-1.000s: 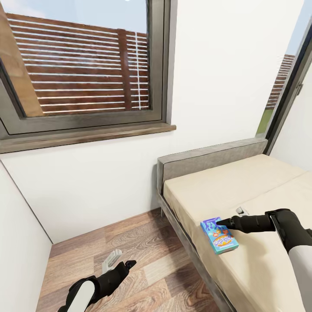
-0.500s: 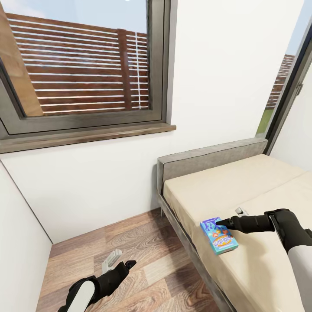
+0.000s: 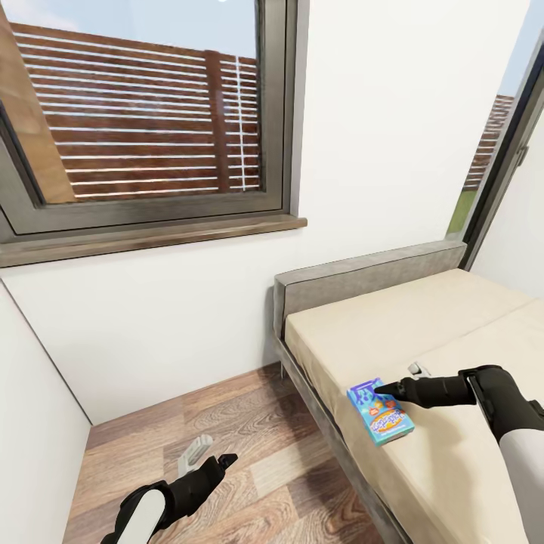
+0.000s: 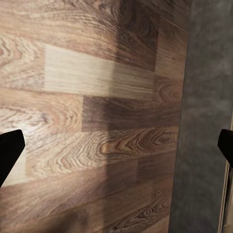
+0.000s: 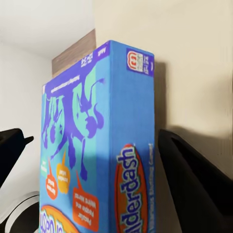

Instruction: Put all the toys in the child's room - the three board games (two on the bed and one on the table), the two jigsaw puzzles on the table, and the tennis ball on the table - inside the toy box on the table in the child's room.

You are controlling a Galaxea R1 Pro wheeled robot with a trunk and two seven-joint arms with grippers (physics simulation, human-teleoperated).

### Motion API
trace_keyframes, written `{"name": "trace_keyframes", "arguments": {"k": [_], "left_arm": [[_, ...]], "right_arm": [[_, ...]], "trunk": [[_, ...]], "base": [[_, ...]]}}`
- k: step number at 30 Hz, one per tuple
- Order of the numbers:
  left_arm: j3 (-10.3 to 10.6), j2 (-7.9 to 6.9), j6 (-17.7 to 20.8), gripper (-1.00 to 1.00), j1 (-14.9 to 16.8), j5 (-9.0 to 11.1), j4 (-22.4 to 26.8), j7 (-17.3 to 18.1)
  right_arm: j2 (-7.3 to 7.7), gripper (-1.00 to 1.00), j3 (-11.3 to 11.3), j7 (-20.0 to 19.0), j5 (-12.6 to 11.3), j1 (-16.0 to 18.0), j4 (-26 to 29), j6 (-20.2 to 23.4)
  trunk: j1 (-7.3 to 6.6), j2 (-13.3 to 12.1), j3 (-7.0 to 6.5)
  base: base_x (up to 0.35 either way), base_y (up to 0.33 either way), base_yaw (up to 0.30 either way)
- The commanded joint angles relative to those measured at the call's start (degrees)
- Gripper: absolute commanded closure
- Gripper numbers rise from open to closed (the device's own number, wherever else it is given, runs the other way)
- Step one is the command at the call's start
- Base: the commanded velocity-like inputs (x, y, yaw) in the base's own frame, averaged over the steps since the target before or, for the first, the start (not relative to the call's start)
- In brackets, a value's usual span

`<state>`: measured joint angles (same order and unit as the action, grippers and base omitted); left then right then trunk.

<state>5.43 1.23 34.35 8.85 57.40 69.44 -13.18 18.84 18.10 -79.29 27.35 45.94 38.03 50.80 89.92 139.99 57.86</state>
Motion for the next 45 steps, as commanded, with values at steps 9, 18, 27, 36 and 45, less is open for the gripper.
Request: {"name": "trace_keyframes", "arguments": {"k": [9,18,27,36,45], "left_arm": [[0.01,0.00,0.04,-1.00,0.03,0.61,0.08,-0.54],[0.01,0.00,0.02,-1.00,0.03,0.61,0.08,-0.54],[0.01,0.00,0.01,-1.00,0.03,0.61,0.08,-0.53],[0.01,0.01,0.01,-1.00,0.03,0.61,0.08,-0.53],[0.01,0.07,0.01,-1.00,0.04,0.61,-0.17,-0.54]], "right_arm": [[-0.22,-1.00,0.18,-0.53,0.77,-0.04,0.03,0.52],[-0.20,-1.00,0.20,-0.53,0.77,-0.05,0.03,0.52],[0.04,-1.00,0.47,-0.49,0.77,-0.01,0.03,0.52],[0.25,-1.00,0.92,-0.34,0.58,0.07,0.03,0.47],[1.23,-1.00,1.47,-0.21,-1.24,0.29,0.44,0.41]], "trunk": [[-0.01,0.02,0.06],[-0.01,0.02,0.06],[-0.01,0.02,0.06],[-0.01,0.02,0.06],[-0.01,0.02,0.06]], "base": [[0.000,0.000,0.000],[0.000,0.000,0.000],[0.000,0.000,0.000],[0.000,0.000,0.000],[0.000,0.000,0.000]]}}
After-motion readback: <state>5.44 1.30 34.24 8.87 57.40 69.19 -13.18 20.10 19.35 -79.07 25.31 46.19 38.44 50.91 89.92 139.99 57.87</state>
